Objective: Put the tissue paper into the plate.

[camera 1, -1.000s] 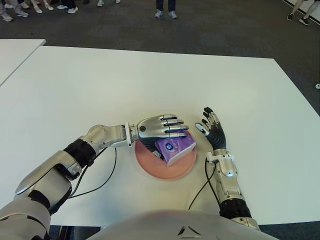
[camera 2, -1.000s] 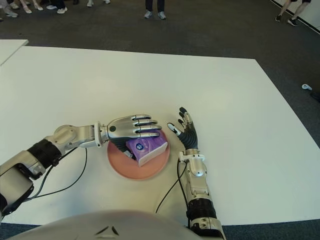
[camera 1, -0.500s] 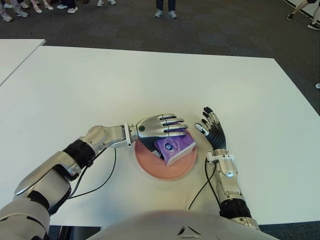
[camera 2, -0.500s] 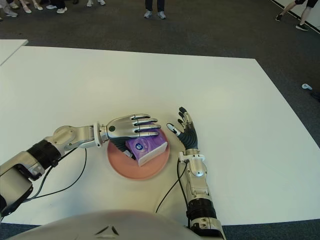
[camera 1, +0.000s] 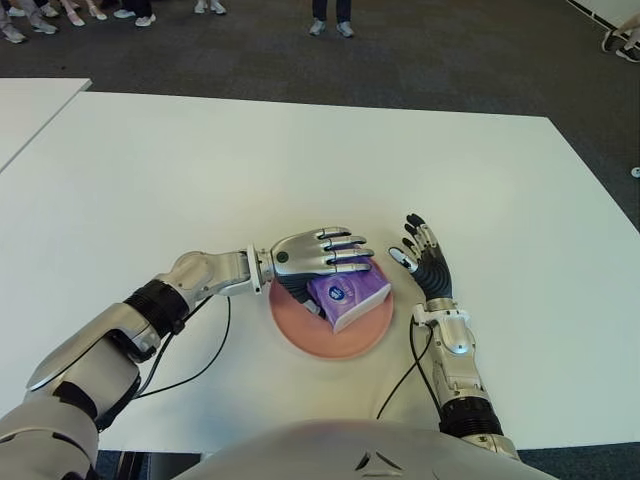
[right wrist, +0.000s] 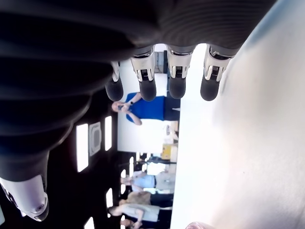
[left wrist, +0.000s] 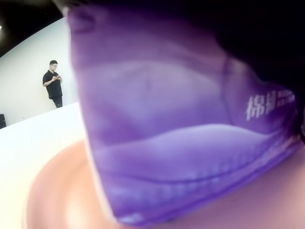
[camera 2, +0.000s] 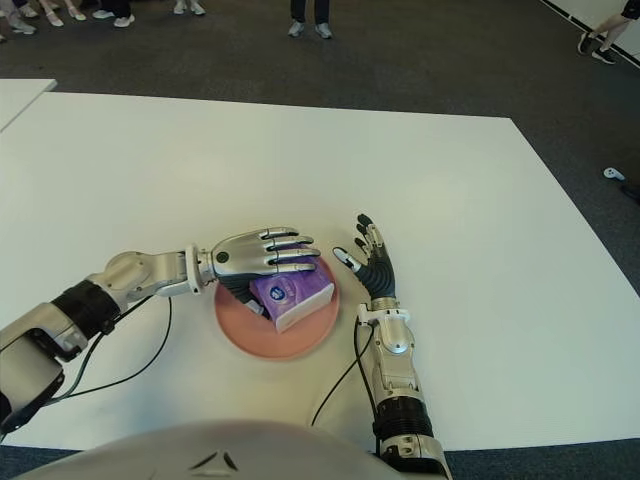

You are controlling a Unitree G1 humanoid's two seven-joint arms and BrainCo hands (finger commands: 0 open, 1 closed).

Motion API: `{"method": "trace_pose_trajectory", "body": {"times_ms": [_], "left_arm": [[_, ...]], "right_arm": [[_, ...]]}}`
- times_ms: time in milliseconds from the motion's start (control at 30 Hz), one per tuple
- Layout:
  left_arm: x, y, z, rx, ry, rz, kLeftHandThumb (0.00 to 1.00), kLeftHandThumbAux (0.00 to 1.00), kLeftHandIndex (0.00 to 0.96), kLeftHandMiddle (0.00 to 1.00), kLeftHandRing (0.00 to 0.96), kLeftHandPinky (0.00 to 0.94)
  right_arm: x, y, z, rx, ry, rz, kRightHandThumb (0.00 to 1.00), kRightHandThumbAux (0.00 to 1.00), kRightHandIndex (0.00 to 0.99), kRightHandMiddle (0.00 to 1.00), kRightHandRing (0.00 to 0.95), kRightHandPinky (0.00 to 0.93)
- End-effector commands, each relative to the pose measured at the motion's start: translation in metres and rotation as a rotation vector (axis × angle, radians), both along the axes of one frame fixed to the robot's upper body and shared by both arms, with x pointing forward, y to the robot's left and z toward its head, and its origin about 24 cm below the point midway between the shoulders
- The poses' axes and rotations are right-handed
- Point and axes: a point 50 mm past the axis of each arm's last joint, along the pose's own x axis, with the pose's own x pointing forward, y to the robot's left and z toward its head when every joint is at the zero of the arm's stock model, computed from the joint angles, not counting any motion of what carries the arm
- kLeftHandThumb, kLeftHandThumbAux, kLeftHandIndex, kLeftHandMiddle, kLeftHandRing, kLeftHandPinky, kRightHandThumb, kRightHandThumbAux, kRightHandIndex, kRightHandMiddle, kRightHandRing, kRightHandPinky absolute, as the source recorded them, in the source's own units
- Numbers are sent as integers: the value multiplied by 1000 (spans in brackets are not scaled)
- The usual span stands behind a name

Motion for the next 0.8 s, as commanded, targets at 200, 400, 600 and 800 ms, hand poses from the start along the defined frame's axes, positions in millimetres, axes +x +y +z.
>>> {"method": "trace_pose_trajectory", "body": {"times_ms": [200,400,600,800], "left_arm": [[5,19,37,-48,54,8,0,340,0,0,0,0],[3,20,51,-117,182,8,1,350,0,0,0,0],[4,25,64,-215,289,-11,26,343,0,0,0,0],[9,32,80,-284,350,-13,72,321,0,0,0,0]], "right_arm": [[-8,-2,-17,6,84,-10,0,646,0,0,0,0],[-8,-2,-17,2,85,-7,0,652,0,0,0,0],[-7,-2,-18,6,91,-7,0,625,0,0,0,0],[-5,-3,-19,-3,94,-11,0,595,0,0,0,0]]}}
